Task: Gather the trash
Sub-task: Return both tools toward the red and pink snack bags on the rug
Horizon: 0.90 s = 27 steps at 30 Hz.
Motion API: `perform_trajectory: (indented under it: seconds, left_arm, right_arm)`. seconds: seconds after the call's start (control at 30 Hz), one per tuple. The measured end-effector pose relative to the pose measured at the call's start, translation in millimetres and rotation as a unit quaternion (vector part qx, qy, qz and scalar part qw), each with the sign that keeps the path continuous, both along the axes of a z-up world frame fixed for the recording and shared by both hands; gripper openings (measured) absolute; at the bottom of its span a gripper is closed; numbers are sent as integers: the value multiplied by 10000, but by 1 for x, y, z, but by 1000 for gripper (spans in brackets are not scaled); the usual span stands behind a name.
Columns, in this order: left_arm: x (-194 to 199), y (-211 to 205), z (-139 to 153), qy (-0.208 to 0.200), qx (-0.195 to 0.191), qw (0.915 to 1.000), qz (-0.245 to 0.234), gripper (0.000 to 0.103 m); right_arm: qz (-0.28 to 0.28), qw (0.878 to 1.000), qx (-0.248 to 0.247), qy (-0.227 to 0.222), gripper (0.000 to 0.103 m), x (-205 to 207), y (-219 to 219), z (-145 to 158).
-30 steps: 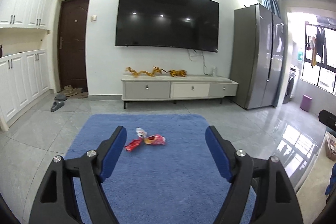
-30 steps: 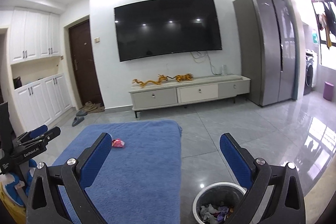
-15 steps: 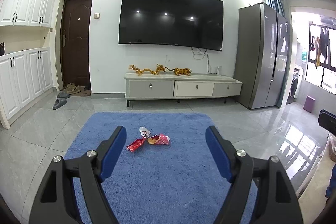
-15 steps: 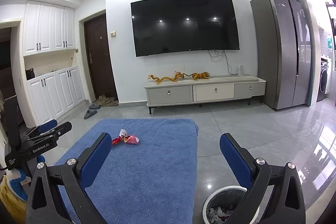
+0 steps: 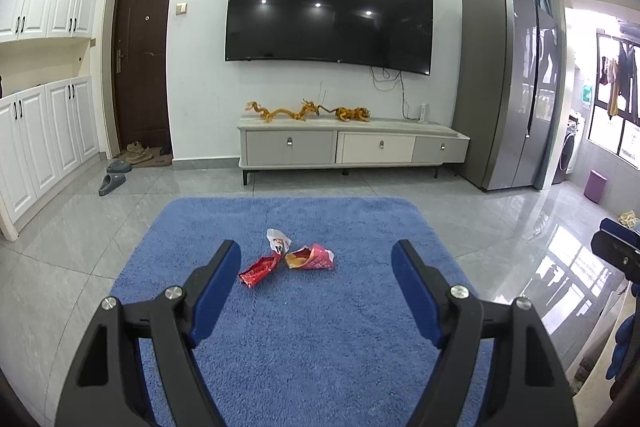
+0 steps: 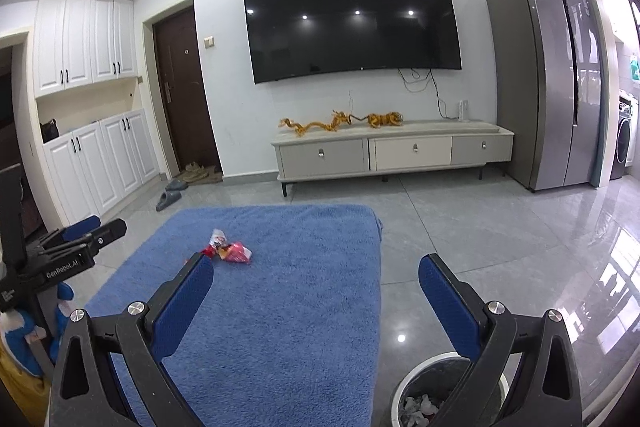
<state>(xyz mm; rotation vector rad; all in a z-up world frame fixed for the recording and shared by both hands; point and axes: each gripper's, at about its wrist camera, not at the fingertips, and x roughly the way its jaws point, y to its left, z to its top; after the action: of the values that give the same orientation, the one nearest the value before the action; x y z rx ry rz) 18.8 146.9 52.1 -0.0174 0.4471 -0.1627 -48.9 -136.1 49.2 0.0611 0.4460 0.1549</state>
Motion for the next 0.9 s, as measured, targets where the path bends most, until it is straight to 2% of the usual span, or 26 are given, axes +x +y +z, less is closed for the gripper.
perform_trajectory:
  seconds: [0.57, 0.9]
  left_arm:
    - [43, 1, -36, 358, 56, 9993, 56, 77]
    - [71, 7, -60, 710, 160, 9973, 56, 77]
  right_arm:
    - [196, 9990, 99, 385, 103, 43, 8, -39]
    - [562, 9944, 124, 886, 103, 76, 20, -64]
